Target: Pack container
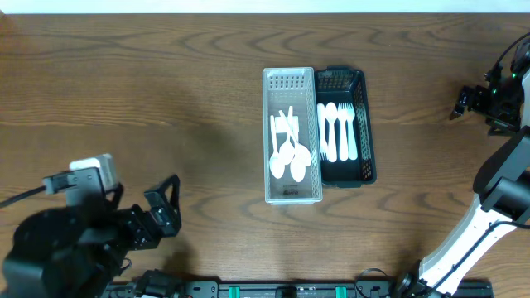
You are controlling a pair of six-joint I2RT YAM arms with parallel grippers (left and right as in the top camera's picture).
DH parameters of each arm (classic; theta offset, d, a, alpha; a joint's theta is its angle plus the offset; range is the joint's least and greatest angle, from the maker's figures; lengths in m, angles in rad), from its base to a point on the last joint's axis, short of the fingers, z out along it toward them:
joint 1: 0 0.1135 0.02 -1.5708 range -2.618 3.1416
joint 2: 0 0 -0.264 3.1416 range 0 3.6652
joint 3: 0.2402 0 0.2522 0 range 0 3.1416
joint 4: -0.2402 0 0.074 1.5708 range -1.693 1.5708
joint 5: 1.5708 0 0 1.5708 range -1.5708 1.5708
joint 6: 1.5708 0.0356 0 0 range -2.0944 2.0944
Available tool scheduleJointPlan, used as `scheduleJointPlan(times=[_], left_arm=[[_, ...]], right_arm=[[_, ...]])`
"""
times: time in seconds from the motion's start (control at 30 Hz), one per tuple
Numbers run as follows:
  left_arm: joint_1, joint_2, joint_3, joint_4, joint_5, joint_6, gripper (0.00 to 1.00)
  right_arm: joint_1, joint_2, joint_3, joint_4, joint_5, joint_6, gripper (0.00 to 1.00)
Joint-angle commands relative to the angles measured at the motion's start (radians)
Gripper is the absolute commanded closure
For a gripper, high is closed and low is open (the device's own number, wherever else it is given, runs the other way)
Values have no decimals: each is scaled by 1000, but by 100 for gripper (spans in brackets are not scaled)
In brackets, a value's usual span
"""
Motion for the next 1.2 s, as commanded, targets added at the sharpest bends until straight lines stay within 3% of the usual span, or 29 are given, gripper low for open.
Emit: scheduleJointPlan(times=[0.0,0.33,0.6,0.77,1.17], left_arm=[[53,-120,-127,90,-11,148,2],[202,-454,-664,496,-11,283,2],[222,-589,-948,833,-11,396,2],[225,-639,-1048,909,-11,522,2],[293,-655,-1165,942,-4,529,2]], right_arm=[[-3,-7,-1,-1,-3,14,1],[-3,-7,-1,-1,-3,14,1],[-3,-7,-1,0,-3,14,1],[-3,-7,-1,-1,-3,14,1],[-3,-7,-1,-1,-3,14,1]])
